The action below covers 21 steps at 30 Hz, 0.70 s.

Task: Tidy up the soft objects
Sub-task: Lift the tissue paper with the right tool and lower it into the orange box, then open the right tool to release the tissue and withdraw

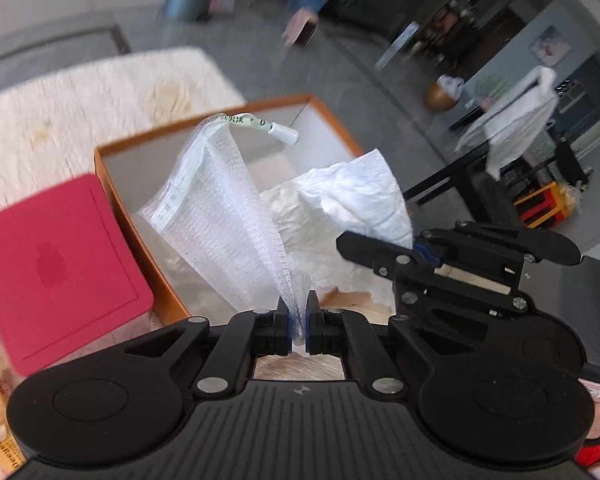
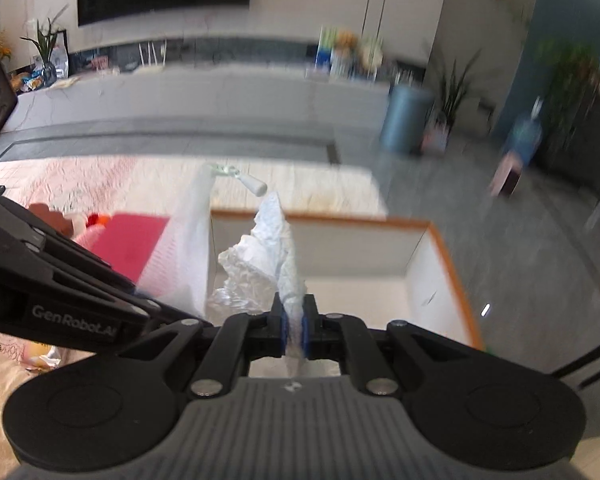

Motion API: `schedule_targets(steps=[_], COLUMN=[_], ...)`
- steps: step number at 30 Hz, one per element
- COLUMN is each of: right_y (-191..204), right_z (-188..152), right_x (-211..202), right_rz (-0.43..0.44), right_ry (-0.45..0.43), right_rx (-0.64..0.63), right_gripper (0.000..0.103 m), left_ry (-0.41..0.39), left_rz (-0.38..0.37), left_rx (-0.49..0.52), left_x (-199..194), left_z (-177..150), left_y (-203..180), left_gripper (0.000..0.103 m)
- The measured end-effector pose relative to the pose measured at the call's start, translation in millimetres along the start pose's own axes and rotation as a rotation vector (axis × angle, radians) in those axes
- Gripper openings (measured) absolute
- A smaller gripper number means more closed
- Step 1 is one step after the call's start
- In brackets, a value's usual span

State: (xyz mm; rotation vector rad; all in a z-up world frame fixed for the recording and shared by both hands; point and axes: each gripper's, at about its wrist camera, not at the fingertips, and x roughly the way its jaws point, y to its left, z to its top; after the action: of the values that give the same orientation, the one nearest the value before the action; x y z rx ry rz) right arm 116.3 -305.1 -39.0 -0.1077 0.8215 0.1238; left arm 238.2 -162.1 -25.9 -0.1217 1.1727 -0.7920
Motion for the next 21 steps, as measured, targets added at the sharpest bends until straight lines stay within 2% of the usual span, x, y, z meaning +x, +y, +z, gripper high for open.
schedule_targets(steps=[8, 11, 14, 18, 19, 21], right_y=[-26, -39, -43, -42, -44, -45], right_z=[13, 11, 6, 0, -1, -3], right_x=[87, 118, 140, 161, 167, 175], right_rz=[0.107, 0.153, 0.175, 0.196, 0.207, 0.213], right_ry=[0.187, 0.276, 0.334, 0.394, 0.414, 0.443], right_rx=[0.060, 0.106, 0.126, 0.133, 0.139, 0.149], right_gripper=[0.005, 0.005, 0.005, 0.006, 0.006, 0.008], left_ry=[0.149, 0.189, 0.227, 0.236, 0.234, 0.232], left_rz=[0.054, 0.103, 0.121, 0.146, 0.148, 0.151], left_rx=[-0.039, -0.027, -0.011, 0.016, 0.028, 0.030], left_x=[38, 47, 53, 59, 58, 54], left_z=[21, 26, 31, 33, 32, 31], left_y=[10, 11, 11, 11, 11, 11], left_gripper=[0.007, 0.009, 0.017, 0.021, 0.026, 0.028])
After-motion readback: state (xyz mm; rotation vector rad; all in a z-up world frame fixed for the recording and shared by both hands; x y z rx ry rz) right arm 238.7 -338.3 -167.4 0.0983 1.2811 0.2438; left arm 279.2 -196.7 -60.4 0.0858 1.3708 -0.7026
